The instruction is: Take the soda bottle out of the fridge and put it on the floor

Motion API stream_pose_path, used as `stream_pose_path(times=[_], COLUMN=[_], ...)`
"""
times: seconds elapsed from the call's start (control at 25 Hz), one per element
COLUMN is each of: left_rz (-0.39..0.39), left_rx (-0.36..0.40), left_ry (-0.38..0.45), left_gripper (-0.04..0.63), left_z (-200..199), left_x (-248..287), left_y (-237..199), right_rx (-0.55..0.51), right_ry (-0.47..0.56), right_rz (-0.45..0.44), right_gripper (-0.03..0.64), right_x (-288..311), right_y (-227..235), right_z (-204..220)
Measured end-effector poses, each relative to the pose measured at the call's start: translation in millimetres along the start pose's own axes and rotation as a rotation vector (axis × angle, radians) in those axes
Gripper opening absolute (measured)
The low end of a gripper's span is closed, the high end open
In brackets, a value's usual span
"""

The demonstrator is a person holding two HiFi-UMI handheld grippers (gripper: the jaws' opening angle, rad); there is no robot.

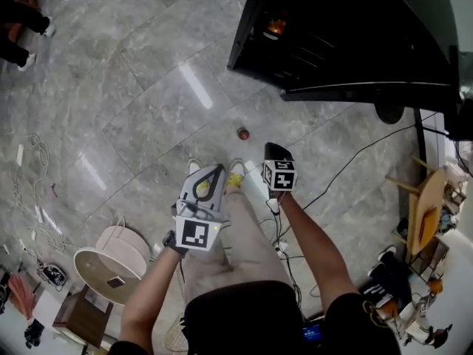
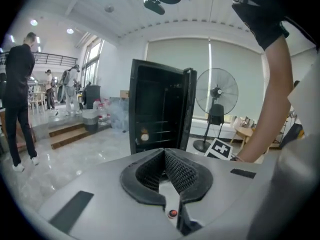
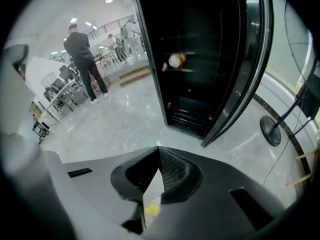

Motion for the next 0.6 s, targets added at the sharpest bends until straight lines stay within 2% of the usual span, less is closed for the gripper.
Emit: stream_pose_path(times=[0.16,0.36,0.48,0.6], left_rz=[-0.046,-0.113,-0.122,-0.109], left_rx=[0.023,0.051,0.066,0.122], left_ry=[0.036,0.118,0.177,0.226], left_gripper=[0.017,0.017,0.017,0.017], left_z=[-72.1,-140.1,-180.5,-215.8], left_x=[-11.8,-31.4,-44.6,-52.4], left_y=[16.7,43.3,54.1,54.5], right_rx=[-0.010,-0.052,-0.052,-0.068], right_ry=[0.143,0.287,0.384,0.484], right_rz=[-0.028,-0.056,-0.064,-0.068], right_gripper=[-0.006,-0.006,-0.006,-0.006], right_x=[-84.9,-183.9,-241.3,-284.5], right_y=[-6.1,-21.0,-27.8,-33.4], right_z=[-69.9,-124.4,-151.6,-176.3])
Point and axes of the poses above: the fingertips, and each gripper's own axes: x forward along the fingers, y to its right, z out of its underside, the point moved 10 cm from there along -x, backward along the fingers, and after that the axes turned 14 degrees about y, right-handed, at the moved point
